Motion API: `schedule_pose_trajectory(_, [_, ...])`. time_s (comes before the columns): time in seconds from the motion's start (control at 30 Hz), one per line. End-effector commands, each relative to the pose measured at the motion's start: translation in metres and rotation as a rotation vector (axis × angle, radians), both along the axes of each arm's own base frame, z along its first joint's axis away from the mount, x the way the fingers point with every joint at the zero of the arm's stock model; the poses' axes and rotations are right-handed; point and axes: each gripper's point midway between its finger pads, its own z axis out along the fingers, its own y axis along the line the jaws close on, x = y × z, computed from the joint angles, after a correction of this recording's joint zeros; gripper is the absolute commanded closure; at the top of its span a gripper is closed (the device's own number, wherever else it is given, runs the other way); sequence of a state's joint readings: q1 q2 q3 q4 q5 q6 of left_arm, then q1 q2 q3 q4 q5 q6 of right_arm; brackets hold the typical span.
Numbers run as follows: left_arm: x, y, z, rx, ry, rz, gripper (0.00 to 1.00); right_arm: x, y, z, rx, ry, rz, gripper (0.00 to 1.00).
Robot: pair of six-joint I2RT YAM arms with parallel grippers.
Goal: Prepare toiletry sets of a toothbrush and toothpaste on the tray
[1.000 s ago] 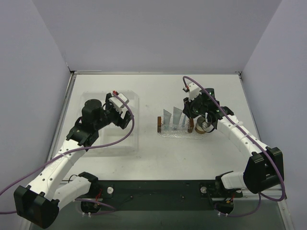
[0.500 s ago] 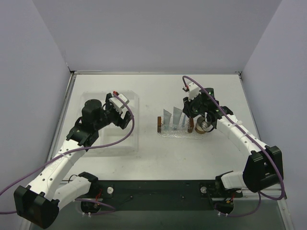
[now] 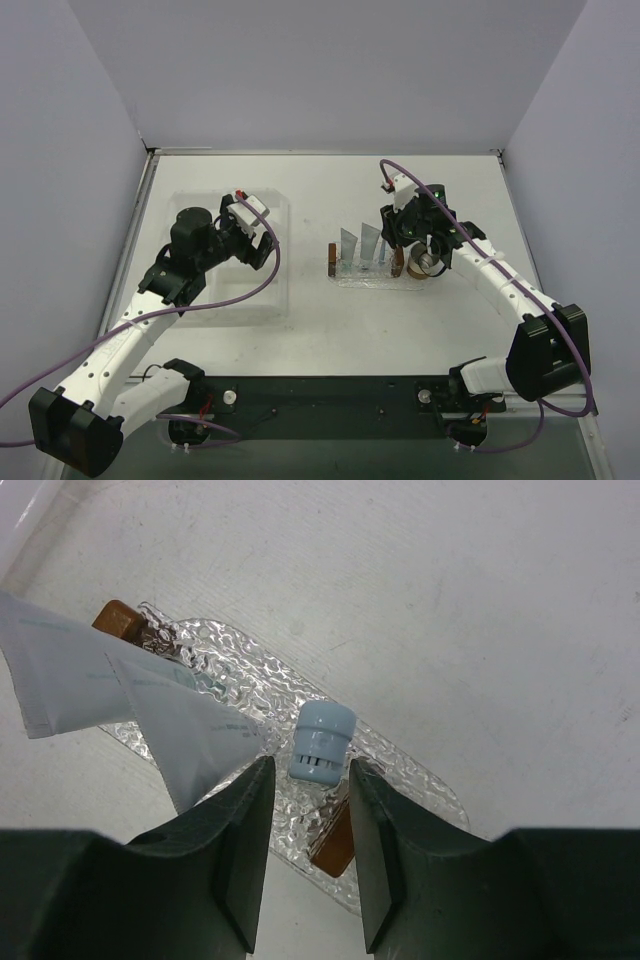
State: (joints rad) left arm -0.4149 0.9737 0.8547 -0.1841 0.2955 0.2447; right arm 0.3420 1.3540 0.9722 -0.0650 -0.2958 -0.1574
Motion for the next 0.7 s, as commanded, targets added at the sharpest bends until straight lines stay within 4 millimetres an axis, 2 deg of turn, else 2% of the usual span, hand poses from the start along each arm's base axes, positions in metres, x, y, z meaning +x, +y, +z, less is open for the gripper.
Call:
schedule_pose_trajectory(0.0, [0.000, 0.001, 0.015, -0.017, -0.048, -0.008, 0.12, 0.004, 0.002, 0.009, 0.002, -0.020, -0.005, 0.68])
schedule_pose_trajectory(0.37, [0.000, 0.002, 0.017, -0.012, -0.054, -0.005, 0.12, -0.003, -0.002, 0.021, 0.005, -0.031, -0.008, 0.66])
schedule_pose_trajectory(0.67, [0.000, 0.003, 0.019, -0.016, -0.054, -0.002, 0.12, -0.018, -0.013, 0.049, -0.014, -0.078, -0.019, 0.62])
